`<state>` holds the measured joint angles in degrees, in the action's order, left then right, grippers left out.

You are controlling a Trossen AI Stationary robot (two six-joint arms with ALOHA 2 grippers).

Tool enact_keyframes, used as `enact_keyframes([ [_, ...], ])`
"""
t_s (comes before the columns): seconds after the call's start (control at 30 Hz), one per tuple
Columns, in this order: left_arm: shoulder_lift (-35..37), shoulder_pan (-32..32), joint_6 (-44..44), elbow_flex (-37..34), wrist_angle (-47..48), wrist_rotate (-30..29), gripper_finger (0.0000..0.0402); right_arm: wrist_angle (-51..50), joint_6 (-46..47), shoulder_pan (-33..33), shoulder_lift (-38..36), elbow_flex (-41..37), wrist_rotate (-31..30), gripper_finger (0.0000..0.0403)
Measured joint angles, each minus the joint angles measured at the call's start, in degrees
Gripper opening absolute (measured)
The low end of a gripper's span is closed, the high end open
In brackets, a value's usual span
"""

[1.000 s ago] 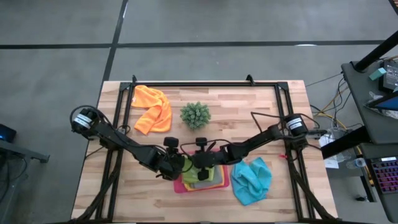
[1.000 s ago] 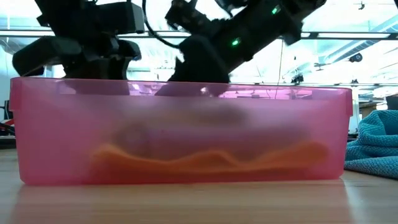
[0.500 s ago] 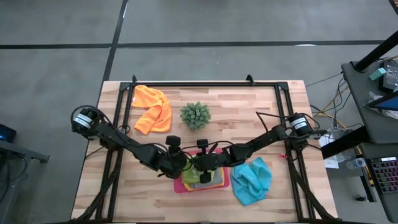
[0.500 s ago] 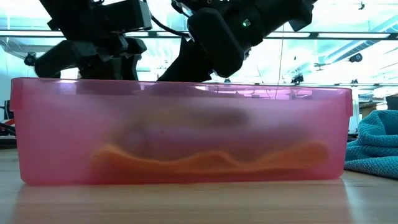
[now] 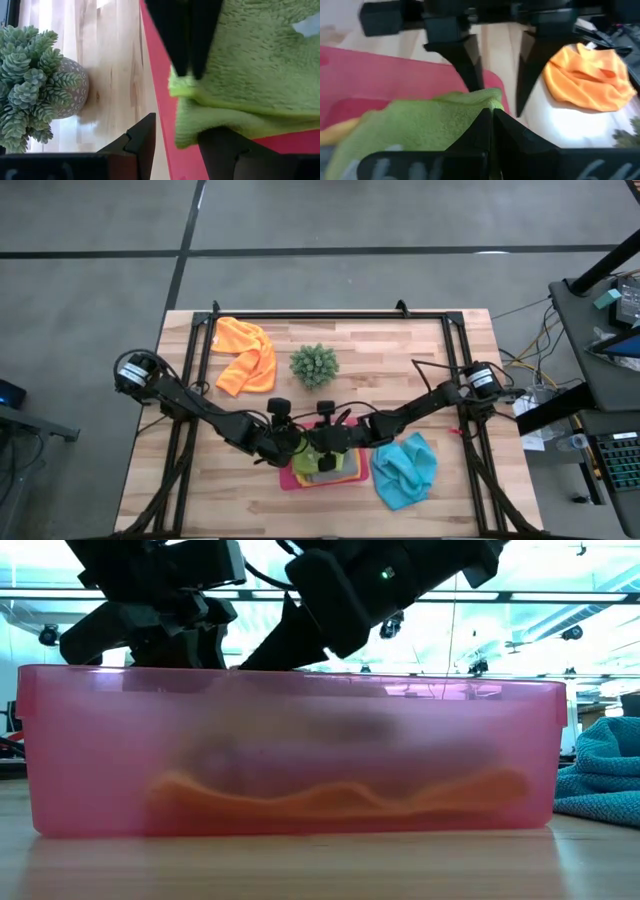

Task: Fold microfiber towels
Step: Put the green microfiber cloth into the pink bin

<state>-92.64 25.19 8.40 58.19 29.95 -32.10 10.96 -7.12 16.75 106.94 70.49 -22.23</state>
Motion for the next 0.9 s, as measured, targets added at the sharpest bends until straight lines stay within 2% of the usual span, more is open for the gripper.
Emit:
enact_keyframes([
  [0.2,0.0,0.0,0.1,-0.7,0.2,0.1,0.0125,-5.1,0.7,0.0,-0.2,0.1,-0.9,0.0009],
  [0.47,0.0,0.0,0.2,-0.7,0.0,-0.2,0.0125,-3.9,3.9,-0.2,-0.3,0.1,2.7,0.0016],
  [0.7,0.0,0.0,0.2,-0.7,-1.5,-0.3,0.0125,-1.9,4.1,-0.6,-0.3,-0.2,2.7,0.0052],
  [0.9,0.0,0.0,0.2,-0.7,-1.5,-0.3,0.0125,-2.0,3.5,-0.6,-0.3,-0.2,2.7,0.005],
])
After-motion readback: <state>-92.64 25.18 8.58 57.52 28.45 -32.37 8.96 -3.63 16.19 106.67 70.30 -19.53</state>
